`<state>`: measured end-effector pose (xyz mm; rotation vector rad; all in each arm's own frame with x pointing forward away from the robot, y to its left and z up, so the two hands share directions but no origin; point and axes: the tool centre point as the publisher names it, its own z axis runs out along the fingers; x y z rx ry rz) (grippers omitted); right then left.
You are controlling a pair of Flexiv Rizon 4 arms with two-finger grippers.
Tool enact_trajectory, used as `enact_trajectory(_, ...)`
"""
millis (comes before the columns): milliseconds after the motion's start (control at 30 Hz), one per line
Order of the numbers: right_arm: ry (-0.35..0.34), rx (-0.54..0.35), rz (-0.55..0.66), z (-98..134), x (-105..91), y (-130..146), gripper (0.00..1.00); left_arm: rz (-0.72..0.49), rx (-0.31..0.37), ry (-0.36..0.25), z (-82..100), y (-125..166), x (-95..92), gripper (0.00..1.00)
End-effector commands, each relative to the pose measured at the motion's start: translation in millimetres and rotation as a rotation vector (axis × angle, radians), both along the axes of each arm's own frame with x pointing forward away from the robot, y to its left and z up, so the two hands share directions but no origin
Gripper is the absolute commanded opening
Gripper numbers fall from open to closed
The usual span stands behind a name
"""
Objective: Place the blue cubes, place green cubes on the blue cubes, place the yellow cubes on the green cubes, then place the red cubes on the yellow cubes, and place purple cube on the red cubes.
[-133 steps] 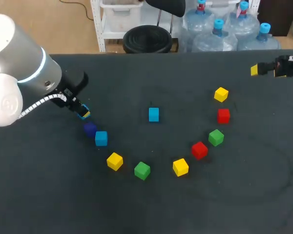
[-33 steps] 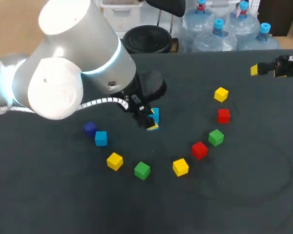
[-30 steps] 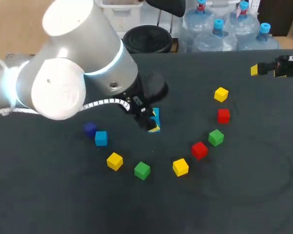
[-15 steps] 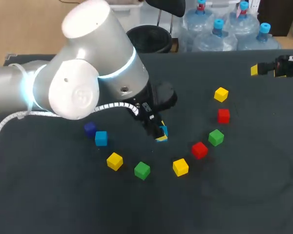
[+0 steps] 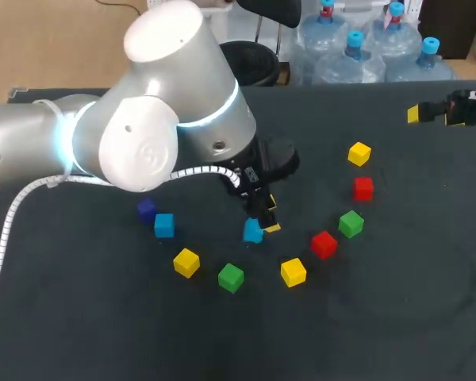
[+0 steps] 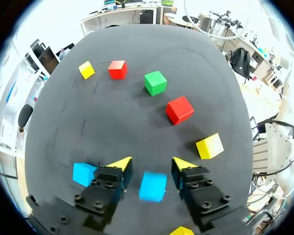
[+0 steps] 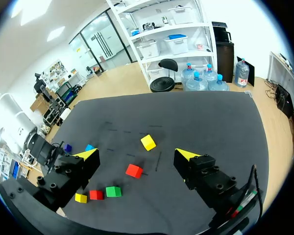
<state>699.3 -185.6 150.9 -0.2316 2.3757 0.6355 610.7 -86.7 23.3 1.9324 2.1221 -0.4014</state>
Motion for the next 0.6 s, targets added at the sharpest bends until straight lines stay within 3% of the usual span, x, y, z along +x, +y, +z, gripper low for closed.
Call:
enact_trajectory(33, 0.0, -0.002, -0.002, 0.1, 0.0, 0.5, 1.0, 0.003, 0.0, 0.0, 0.1, 0.0, 1.8, 0.63)
enact_trajectory(167, 0.0, -0.002, -0.002, 0.1, 0.0, 0.5, 1.0, 0.017, -0.005, -0.012, 5.3, 3.0, 4.2, 0.88)
enact_trajectory(333, 0.0, -0.002, -0.002, 0.1, 0.0, 0.5, 1.0, 0.035, -0.004, -0.04, 14.8, 8.0, 9.3, 1.0)
enact_trajectory(600, 0.0, -0.002, -0.002, 0.1, 0.0, 0.5, 1.0, 0.104, 0.023, -0.092, 35.3, 27.4, 20.2, 1.0)
